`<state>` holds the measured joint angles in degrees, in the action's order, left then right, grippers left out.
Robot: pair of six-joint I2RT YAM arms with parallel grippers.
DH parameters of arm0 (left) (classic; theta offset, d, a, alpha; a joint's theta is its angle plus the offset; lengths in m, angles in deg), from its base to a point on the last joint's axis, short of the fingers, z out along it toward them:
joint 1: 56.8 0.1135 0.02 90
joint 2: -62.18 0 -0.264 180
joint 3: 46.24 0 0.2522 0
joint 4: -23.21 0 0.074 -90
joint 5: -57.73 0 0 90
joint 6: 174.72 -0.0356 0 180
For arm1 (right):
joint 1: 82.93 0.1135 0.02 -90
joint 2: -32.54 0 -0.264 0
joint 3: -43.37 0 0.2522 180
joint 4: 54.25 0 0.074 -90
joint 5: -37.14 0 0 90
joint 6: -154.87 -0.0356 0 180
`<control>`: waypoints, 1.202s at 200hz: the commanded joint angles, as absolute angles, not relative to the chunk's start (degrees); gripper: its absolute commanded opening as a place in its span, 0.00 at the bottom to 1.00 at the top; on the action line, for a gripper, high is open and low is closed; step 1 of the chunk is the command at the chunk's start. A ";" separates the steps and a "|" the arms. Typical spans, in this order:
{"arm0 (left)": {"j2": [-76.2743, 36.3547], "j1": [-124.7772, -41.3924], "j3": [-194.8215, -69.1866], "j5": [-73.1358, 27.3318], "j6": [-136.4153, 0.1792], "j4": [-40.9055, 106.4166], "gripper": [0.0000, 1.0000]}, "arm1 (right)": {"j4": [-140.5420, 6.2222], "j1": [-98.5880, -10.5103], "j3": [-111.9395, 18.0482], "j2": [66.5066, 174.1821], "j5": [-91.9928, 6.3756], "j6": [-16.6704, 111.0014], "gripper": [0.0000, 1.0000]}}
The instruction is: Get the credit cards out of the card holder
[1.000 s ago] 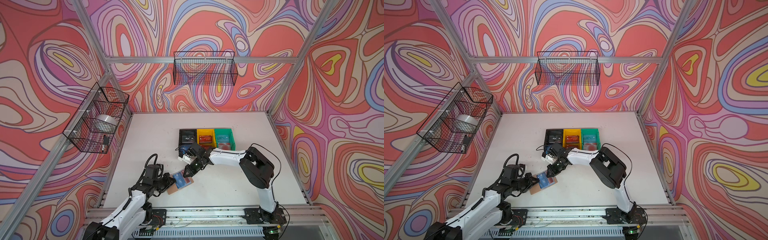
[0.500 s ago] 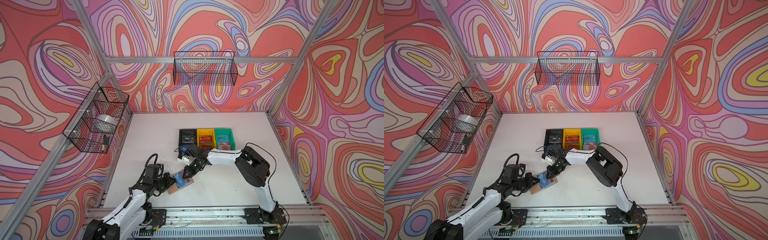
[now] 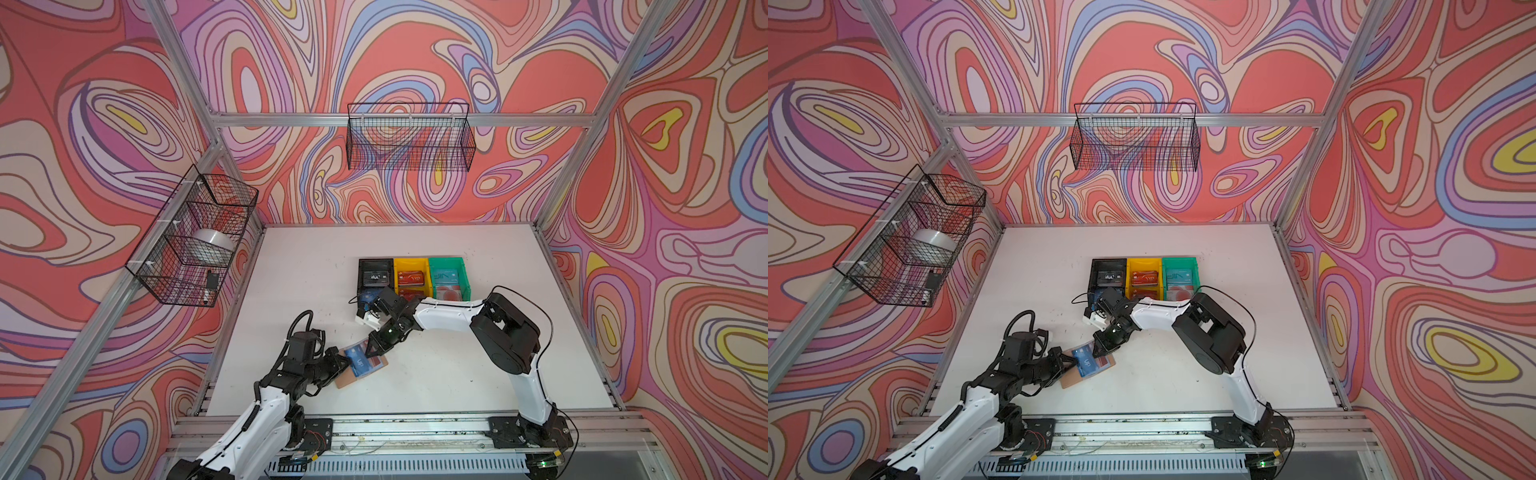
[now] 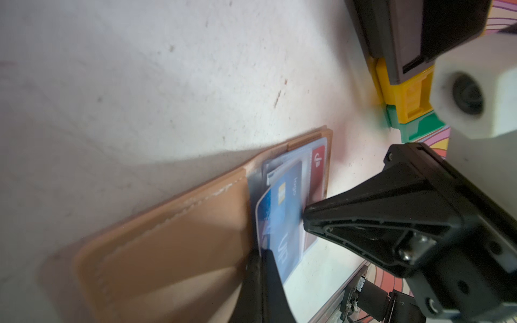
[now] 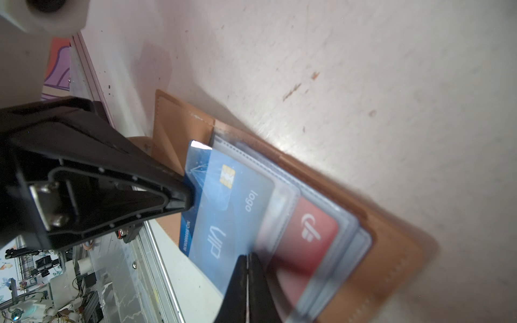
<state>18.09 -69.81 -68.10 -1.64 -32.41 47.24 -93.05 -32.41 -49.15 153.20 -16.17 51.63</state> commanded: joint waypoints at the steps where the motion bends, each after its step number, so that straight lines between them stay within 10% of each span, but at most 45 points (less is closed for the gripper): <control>1: 18.28 -69.47 -66.31 -3.62 -32.51 54.68 0.00 | -97.62 -33.58 -47.65 156.29 -25.00 51.33 0.08; 240: 33.68 -67.43 -76.80 -9.25 -30.29 70.72 0.00 | -98.02 -34.33 -47.33 156.74 -23.48 51.72 0.08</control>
<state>32.97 -67.67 -74.22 -7.06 -30.46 66.67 -93.20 -33.50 -49.15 153.20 -16.07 51.26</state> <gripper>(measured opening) 0.047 0.082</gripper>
